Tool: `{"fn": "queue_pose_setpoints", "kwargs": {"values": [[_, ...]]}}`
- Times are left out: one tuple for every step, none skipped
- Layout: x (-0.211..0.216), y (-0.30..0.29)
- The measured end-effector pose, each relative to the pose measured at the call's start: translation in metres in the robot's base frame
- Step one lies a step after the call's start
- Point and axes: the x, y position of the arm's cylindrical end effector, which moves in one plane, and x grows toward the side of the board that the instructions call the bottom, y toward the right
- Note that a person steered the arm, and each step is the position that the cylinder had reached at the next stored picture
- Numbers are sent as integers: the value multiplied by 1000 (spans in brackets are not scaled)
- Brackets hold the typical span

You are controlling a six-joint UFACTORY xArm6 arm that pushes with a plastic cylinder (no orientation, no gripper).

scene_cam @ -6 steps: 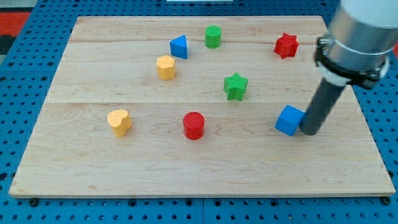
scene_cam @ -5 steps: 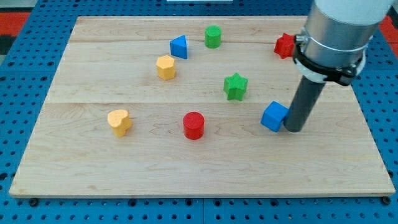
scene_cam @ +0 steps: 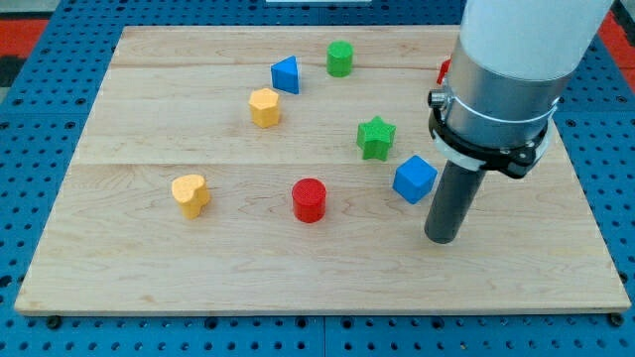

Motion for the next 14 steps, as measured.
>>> {"fn": "queue_pose_setpoints", "kwargs": {"values": [[1, 19], [1, 41], [1, 44], [1, 44], [-1, 44], [-5, 44], [-10, 44], [-16, 44], [-24, 46], [-30, 40], [-41, 40], [-44, 52], [-55, 105], [-96, 106]]}}
